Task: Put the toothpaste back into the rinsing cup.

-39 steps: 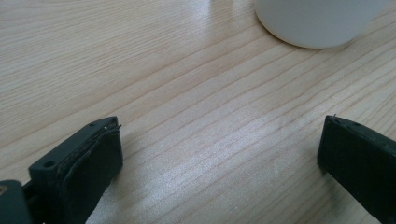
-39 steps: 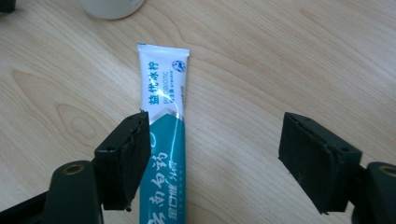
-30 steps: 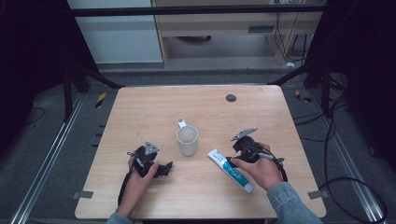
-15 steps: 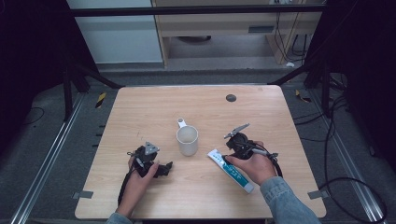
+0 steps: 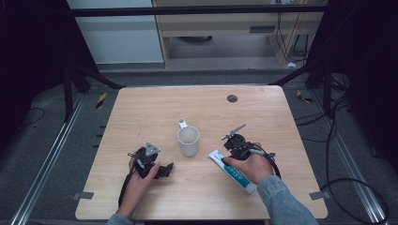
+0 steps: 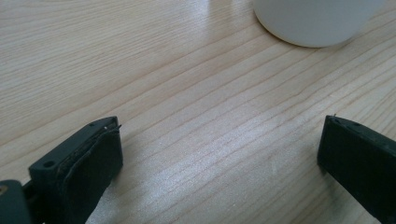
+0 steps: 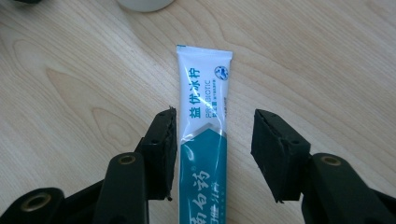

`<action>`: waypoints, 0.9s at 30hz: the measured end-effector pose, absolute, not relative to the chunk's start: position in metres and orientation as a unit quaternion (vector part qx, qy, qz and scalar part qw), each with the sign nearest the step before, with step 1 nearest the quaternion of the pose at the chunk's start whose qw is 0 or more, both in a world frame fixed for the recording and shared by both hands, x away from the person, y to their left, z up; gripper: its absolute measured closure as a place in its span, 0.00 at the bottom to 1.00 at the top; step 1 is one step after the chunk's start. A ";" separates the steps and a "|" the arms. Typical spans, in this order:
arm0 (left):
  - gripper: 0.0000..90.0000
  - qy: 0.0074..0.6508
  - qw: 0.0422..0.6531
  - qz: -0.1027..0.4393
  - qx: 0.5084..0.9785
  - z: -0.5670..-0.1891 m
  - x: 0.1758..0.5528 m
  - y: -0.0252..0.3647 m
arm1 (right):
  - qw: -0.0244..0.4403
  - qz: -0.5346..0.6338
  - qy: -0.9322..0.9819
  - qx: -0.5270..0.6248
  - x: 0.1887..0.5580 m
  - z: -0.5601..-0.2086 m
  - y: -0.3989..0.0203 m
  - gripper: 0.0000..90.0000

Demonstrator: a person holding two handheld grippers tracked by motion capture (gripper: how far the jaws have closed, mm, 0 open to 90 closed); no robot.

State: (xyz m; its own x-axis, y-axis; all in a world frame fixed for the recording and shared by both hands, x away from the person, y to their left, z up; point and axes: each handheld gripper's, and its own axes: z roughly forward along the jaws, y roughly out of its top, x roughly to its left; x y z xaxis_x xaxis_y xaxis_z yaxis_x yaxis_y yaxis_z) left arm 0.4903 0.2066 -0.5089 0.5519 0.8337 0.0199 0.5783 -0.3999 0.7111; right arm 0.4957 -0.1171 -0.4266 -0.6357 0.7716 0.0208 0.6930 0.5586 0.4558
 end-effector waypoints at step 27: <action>0.00 0.436 0.335 0.192 0.813 -0.509 0.487 0.206 | 0.072 0.160 0.888 0.426 0.509 -0.467 -0.099 0.55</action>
State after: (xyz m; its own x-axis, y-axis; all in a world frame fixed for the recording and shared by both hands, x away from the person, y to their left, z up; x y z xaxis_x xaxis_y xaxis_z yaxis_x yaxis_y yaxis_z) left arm 0.4869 0.2060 -0.5090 0.5464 0.8373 0.0199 0.5807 -0.3958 0.7114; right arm 0.5090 -0.0990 -0.4672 -0.6266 0.7793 0.0090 0.7335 0.5859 0.3445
